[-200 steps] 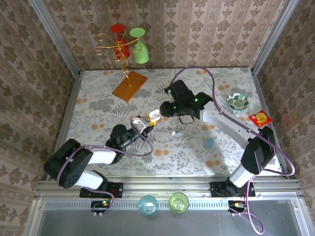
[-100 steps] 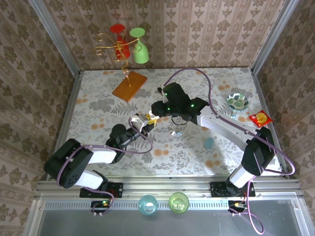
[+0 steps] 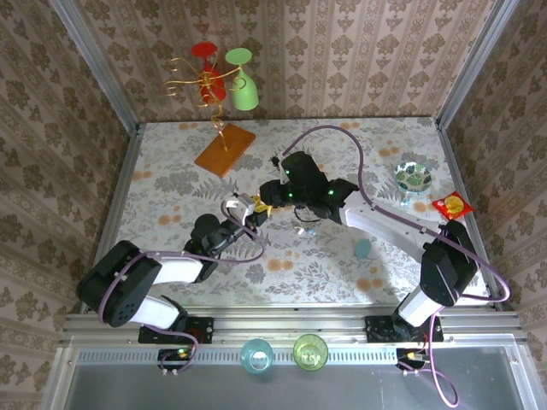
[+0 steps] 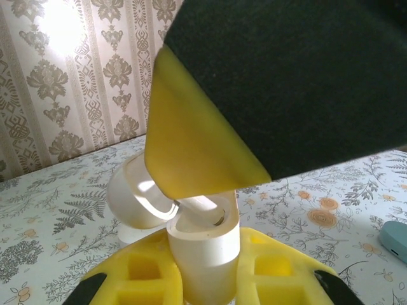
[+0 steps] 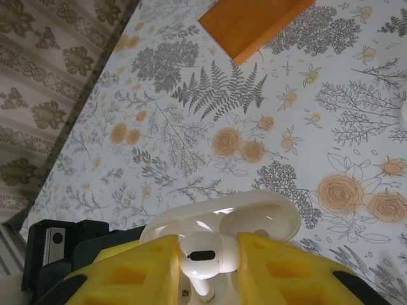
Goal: Insert wireless bluetooth earbuds into charging case
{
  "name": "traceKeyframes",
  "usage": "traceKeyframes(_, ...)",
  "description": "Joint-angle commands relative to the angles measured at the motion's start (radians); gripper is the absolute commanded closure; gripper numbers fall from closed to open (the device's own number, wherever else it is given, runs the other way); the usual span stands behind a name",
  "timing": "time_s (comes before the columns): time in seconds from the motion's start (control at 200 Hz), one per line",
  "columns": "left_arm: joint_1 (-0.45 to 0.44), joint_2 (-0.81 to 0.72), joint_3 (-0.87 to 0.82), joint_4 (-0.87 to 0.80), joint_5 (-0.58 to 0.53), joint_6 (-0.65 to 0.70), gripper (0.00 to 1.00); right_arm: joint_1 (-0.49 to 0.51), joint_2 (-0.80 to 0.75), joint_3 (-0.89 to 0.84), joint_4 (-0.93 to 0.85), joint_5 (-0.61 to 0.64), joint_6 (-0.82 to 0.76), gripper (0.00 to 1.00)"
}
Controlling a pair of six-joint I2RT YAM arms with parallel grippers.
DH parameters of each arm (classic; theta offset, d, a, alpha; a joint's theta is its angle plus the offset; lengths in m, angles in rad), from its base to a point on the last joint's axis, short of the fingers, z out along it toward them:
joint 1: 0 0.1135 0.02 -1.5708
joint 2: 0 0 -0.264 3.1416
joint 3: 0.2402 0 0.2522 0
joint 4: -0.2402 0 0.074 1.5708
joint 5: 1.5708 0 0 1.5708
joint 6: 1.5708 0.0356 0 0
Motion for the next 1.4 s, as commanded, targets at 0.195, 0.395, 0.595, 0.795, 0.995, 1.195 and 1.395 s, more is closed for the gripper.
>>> traceKeyframes(0.195, -0.007, -0.009, 0.027, 0.052, -0.023, -0.041, 1.00, 0.014, -0.069, -0.067, 0.114, 0.059, 0.037, 0.70)
traceKeyframes(0.395, -0.008, -0.005, 0.035, 0.052, -0.022, -0.048, 1.00, 0.015, -0.069, -0.083, 0.163, 0.055, 0.038, 0.70)
traceKeyframes(0.595, -0.008, -0.002, 0.045, 0.053, -0.013, -0.064, 1.00, 0.016, -0.042, -0.083, 0.188, 0.048, 0.045, 0.70)
traceKeyframes(0.795, -0.010, -0.001, 0.047, 0.053, -0.011, -0.071, 1.00, 0.017, -0.035, -0.100, 0.218, 0.064, 0.045, 0.70)
traceKeyframes(0.995, -0.014, -0.002, 0.058, 0.053, -0.032, -0.088, 1.00, 0.017, -0.025, -0.116, 0.235, 0.069, 0.048, 0.70)
traceKeyframes(1.195, -0.016, 0.001, 0.069, 0.055, -0.080, -0.171, 1.00, 0.018, -0.041, -0.155, 0.257, 0.075, 0.058, 0.71)
traceKeyframes(1.395, -0.018, -0.003, 0.077, 0.055, -0.110, -0.215, 1.00, 0.018, -0.057, -0.186, 0.286, 0.082, 0.063, 0.71)
